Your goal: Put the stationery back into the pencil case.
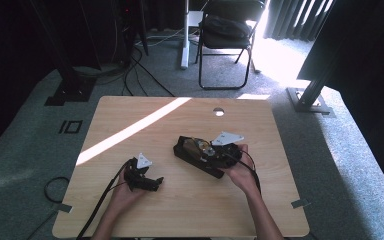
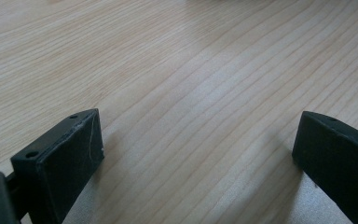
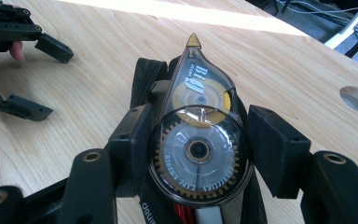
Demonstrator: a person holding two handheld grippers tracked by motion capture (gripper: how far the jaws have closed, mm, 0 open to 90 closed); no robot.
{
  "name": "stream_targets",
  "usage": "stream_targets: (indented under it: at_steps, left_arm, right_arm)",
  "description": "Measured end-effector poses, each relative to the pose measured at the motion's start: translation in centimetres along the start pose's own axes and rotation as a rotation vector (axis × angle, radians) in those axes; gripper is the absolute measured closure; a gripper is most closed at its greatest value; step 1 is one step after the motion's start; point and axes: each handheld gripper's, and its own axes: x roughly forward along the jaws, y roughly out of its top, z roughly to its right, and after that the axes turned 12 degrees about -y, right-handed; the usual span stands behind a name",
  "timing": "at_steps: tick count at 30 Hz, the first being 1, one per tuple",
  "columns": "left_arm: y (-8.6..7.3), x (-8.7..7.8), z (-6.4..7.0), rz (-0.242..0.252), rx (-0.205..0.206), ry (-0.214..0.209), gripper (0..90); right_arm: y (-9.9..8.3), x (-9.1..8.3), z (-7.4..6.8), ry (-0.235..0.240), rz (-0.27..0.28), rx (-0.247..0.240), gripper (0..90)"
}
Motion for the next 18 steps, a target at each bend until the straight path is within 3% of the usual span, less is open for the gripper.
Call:
stream_targets:
  at_steps: [18]
  left_arm:
    - [0.0,0.0,0.0,0.000,0.001,0.000,2.1]
  right_arm:
    - [0.4,2.0,-0.2,0.008,-0.049,-0.016,41.7]
